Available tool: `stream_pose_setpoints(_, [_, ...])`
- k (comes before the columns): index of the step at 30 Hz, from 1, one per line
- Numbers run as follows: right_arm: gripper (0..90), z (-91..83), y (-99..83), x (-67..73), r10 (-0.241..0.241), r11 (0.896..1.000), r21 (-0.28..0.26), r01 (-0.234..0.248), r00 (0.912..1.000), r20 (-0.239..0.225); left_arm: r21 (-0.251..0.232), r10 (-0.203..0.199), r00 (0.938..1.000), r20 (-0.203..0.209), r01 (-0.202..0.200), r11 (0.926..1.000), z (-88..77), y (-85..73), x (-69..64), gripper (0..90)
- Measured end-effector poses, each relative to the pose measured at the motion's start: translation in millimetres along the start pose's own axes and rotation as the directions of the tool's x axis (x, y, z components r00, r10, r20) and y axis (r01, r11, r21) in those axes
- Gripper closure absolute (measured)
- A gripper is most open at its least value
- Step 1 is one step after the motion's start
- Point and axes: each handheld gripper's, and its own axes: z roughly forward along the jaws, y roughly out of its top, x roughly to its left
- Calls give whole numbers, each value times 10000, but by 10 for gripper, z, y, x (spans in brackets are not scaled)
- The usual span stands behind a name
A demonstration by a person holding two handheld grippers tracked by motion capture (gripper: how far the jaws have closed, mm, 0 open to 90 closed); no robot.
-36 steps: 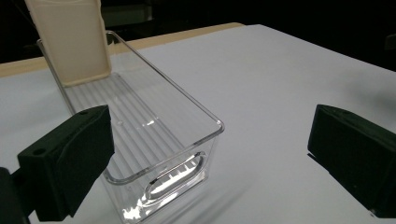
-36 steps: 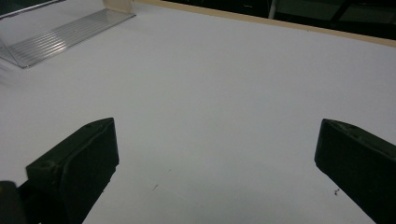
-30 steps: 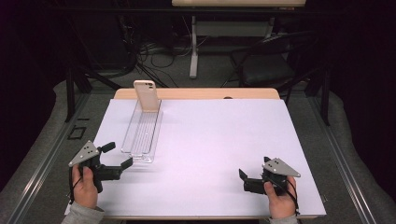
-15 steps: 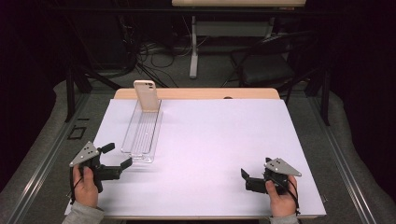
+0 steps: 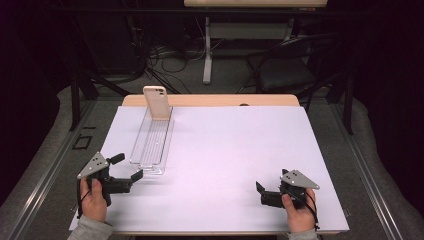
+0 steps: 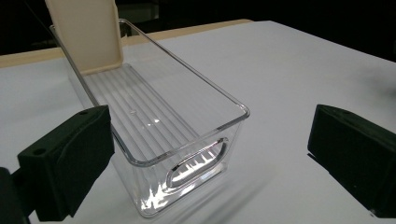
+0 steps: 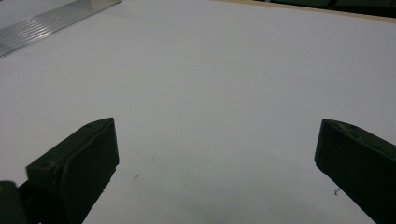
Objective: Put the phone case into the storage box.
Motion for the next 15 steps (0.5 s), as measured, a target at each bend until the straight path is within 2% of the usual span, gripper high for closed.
stream_pose_setpoints(15, [0, 7, -13, 0, -21, 10000, 0, 21, 10000, -6, -42, 10, 10000, -99, -10, 10000, -12, 2, 10, 6])
